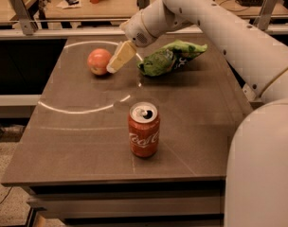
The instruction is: Move apple near coke can
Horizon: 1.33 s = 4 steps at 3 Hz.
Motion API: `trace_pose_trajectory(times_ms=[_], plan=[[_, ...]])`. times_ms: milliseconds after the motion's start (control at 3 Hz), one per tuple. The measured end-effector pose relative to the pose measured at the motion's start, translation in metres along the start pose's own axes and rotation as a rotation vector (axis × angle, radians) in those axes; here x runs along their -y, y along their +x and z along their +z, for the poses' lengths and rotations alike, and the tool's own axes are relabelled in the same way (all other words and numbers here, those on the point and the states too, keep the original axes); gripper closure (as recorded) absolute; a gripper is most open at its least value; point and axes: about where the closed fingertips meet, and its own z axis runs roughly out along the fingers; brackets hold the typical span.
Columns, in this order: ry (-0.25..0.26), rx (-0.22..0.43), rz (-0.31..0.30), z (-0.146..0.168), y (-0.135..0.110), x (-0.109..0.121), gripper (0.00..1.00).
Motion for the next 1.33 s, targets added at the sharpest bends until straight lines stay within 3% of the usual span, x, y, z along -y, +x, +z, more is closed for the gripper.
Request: trace_pose_trajectory(times_ms=[333, 667, 1333], plan=[[-0.076, 0.032, -0.019, 0.02, -0.01, -0.007, 0.0], [-0.113, 0.022, -0.029, 0.036, -0.013, -0.015, 0.0], [-0.129, -0.025, -0.048, 0.063, 0.0, -0.025, 0.0]])
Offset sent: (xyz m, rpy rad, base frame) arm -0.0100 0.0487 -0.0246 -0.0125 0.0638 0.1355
